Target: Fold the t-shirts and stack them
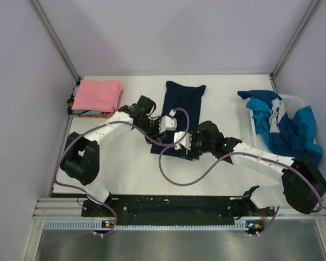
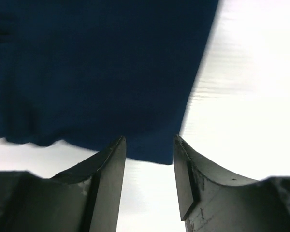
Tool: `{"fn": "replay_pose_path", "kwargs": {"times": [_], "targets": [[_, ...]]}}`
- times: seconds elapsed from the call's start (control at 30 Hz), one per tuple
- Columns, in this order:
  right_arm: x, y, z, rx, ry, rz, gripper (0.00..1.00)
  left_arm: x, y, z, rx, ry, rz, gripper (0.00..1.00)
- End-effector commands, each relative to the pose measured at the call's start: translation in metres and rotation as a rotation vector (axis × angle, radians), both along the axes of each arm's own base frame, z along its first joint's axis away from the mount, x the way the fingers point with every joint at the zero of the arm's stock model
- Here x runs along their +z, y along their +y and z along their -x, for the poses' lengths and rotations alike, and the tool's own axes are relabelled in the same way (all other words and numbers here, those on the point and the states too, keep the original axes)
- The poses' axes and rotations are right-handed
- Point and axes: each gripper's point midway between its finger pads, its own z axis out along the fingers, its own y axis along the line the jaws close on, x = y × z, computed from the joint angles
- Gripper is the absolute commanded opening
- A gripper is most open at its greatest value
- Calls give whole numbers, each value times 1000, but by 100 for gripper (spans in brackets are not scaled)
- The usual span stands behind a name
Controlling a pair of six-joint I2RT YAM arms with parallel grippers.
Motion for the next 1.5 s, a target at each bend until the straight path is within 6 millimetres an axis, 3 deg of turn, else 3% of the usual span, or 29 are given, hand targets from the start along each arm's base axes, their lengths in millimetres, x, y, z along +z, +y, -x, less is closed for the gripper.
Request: {"fn": "replay_pose_path", "kwargs": {"times": [0.0,0.23,0.47,0.53,0.63,0.7,0.77,0.87,1.03,1.23,1.33,1.47], "targets": [[-33,-1,30,78,3,125,63,-26,-4,25,-183,-114,-19,52],[-70,-8,30,43,43,233,53,-58,2,21,-146,-145,-118,61],[-77,-11,19,-13,16,248,50,-77,10,33,-167,-99,-182,60],[-80,-11,19,-12,23,256,42,-81,12,36,-170,-80,-197,60],[-84,-10,21,-7,40,255,21,-91,18,40,-168,-50,-239,59],[-81,-8,23,-5,51,239,14,-96,21,43,-176,-31,-260,56],[-73,-6,26,2,48,213,8,-98,23,47,-179,-12,-267,42],[-58,-5,29,11,41,182,0,-95,28,52,-162,10,-283,3],[-37,-5,56,57,66,185,0,-69,40,76,-142,71,-293,0],[-5,-8,125,184,213,169,0,-20,62,135,-205,126,-310,0],[23,-5,154,242,290,64,0,5,69,160,-229,123,-291,0],[60,0,177,297,340,-74,0,38,71,174,-229,103,-241,0]]}}
